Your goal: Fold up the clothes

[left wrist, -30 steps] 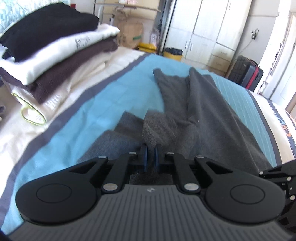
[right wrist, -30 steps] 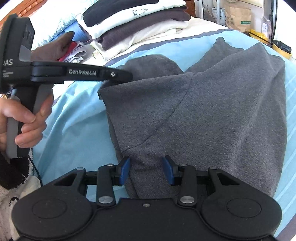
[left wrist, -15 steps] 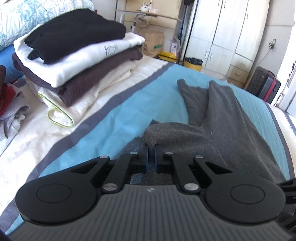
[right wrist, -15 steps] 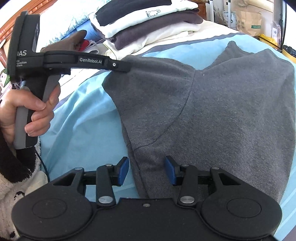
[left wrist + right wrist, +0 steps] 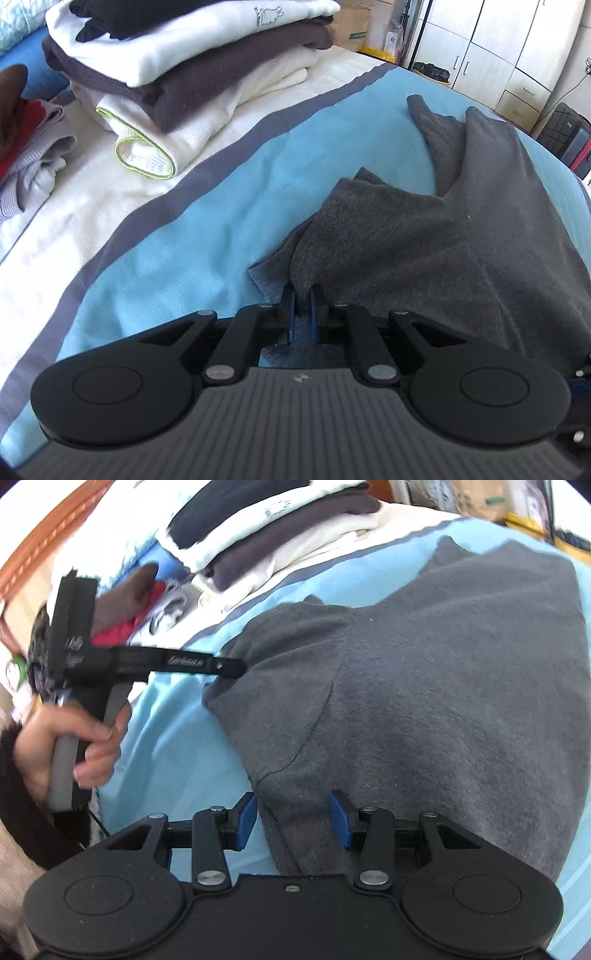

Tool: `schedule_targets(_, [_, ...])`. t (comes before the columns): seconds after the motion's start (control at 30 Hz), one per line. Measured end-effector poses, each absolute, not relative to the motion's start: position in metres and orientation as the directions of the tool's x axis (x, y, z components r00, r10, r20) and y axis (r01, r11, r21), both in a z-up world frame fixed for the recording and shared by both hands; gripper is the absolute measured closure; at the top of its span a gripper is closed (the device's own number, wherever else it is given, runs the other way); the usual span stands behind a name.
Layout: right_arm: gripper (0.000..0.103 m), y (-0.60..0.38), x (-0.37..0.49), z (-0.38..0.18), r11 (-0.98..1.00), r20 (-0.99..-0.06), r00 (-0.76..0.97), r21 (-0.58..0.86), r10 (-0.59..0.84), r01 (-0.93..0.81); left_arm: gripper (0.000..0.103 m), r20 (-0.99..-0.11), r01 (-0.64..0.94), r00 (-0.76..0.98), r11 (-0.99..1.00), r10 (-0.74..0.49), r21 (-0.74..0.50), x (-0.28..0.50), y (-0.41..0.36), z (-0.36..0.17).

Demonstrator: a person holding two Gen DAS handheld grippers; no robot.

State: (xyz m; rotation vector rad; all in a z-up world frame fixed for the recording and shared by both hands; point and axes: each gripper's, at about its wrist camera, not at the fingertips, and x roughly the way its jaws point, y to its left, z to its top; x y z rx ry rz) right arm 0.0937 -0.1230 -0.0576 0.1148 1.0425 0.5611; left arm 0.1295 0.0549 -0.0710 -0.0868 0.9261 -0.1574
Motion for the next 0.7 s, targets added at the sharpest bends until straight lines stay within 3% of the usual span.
schedule_targets(0.2, [0.054,-0.123,0.092,-0.056,0.858,-0.791,0.374,0.343,0.484,-0.384,0.085,-0.803,0.056,0.573,0.985,-0.163,-0.16,0.128,0.063,-0.07])
schedule_targets(0.27, [0.054,-0.123,0.091,-0.056,0.859,-0.794,0.373,0.338,0.48,-0.385,0.078,-0.8,0.039,0.58,0.986,-0.153,-0.16,0.127,0.067,-0.068])
schedule_targets(0.4, [0.054,-0.12,0.088,-0.055,0.861,-0.804,0.37,0.313,0.465,-0.401,0.075,-0.774,0.025,0.622,0.991,-0.118,-0.132,0.125,0.068,-0.062])
schedule_targets(0.57, [0.054,-0.154,0.088,-0.02,0.87,-0.772,0.407,0.395,0.489,-0.296,0.074,-0.782,-0.033,0.617,0.996,0.086,0.084,0.119,0.063,-0.045])
schedule_targets(0.7, [0.052,-0.222,0.106,0.03,0.857,-0.69,0.532,0.49,0.491,-0.156,0.074,-0.739,-0.008,0.669,0.994,-0.076,-0.11,0.117,0.076,-0.007])
